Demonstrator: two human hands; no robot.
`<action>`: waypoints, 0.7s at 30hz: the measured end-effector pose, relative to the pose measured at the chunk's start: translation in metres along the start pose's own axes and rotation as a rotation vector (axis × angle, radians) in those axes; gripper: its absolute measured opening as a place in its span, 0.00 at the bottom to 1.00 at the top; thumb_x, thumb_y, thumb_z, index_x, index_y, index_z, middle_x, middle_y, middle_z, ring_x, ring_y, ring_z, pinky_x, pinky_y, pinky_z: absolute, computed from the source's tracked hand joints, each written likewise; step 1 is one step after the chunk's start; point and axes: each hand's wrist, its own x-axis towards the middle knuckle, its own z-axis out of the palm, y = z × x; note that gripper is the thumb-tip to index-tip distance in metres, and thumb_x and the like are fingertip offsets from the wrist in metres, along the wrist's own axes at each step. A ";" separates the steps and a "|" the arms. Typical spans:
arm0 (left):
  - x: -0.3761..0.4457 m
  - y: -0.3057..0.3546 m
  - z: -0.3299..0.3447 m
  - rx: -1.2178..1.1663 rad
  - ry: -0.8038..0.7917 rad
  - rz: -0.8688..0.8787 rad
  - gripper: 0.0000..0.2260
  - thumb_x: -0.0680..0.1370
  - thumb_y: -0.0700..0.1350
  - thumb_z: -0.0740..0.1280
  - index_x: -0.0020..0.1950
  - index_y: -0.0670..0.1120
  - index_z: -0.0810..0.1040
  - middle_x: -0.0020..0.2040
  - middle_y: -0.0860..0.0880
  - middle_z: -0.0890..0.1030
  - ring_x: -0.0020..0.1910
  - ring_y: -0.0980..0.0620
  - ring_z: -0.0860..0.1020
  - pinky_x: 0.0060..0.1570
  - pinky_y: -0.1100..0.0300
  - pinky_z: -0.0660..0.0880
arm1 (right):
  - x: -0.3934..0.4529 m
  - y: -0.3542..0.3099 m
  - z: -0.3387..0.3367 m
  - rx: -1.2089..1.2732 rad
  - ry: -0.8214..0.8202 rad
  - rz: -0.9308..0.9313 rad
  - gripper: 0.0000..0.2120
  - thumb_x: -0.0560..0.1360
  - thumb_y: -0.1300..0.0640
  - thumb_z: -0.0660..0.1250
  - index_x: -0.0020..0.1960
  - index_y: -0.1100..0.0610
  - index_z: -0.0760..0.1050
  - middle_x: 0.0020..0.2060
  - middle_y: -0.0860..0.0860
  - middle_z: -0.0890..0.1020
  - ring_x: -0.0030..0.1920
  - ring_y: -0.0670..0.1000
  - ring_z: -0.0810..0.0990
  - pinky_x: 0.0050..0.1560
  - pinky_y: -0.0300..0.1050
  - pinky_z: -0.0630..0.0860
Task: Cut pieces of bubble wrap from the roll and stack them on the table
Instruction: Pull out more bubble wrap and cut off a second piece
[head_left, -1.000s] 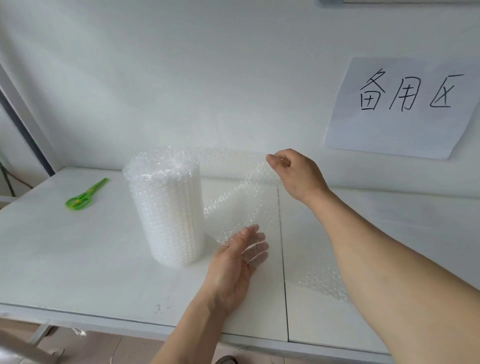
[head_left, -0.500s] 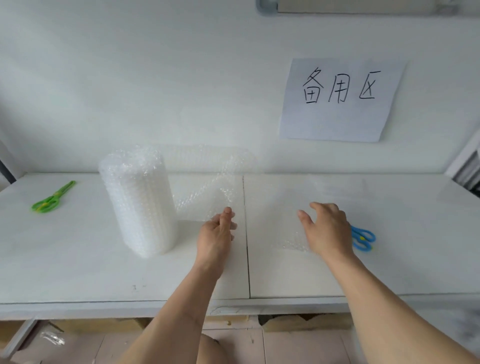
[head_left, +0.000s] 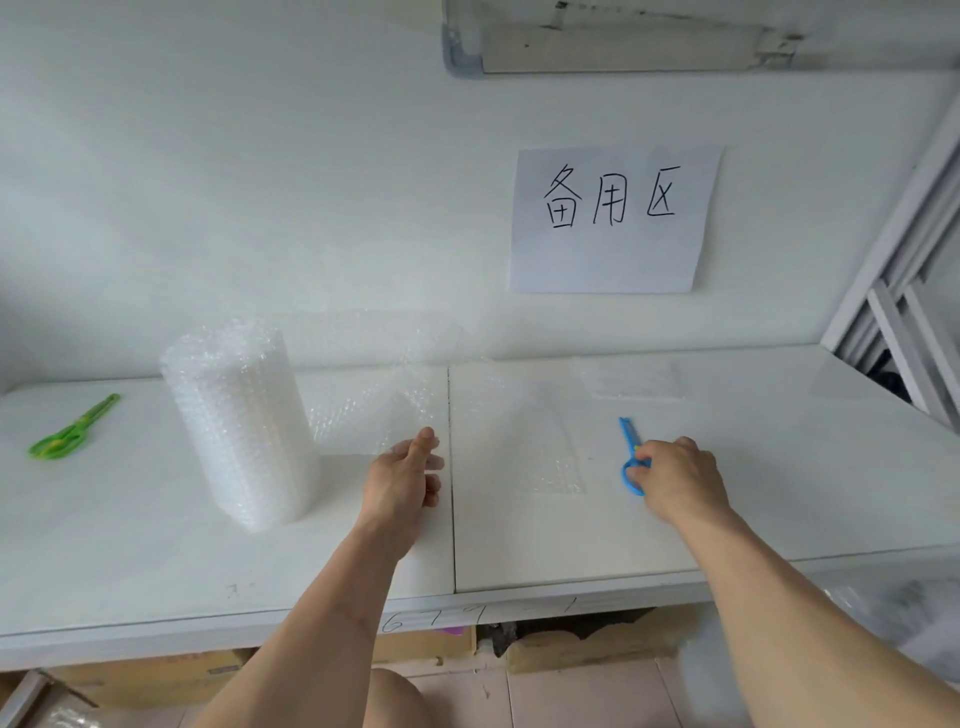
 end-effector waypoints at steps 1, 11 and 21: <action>0.000 -0.001 0.003 -0.005 -0.008 -0.006 0.14 0.80 0.53 0.65 0.54 0.43 0.81 0.45 0.44 0.80 0.30 0.50 0.73 0.29 0.59 0.71 | -0.001 0.000 -0.001 -0.025 0.010 0.010 0.12 0.78 0.51 0.63 0.60 0.49 0.78 0.55 0.55 0.73 0.55 0.59 0.73 0.47 0.44 0.72; 0.003 -0.007 0.010 0.013 -0.008 0.015 0.14 0.80 0.51 0.67 0.55 0.41 0.80 0.44 0.44 0.79 0.29 0.50 0.73 0.28 0.59 0.72 | -0.002 -0.018 -0.002 0.017 -0.077 -0.016 0.07 0.75 0.53 0.66 0.45 0.57 0.72 0.42 0.53 0.78 0.41 0.55 0.75 0.36 0.42 0.66; 0.010 -0.005 0.010 -0.054 -0.020 -0.072 0.12 0.80 0.50 0.67 0.54 0.41 0.80 0.43 0.44 0.78 0.31 0.50 0.73 0.27 0.61 0.73 | -0.036 -0.062 0.010 0.969 -0.289 0.146 0.04 0.73 0.63 0.67 0.42 0.62 0.79 0.29 0.54 0.79 0.24 0.47 0.73 0.24 0.35 0.69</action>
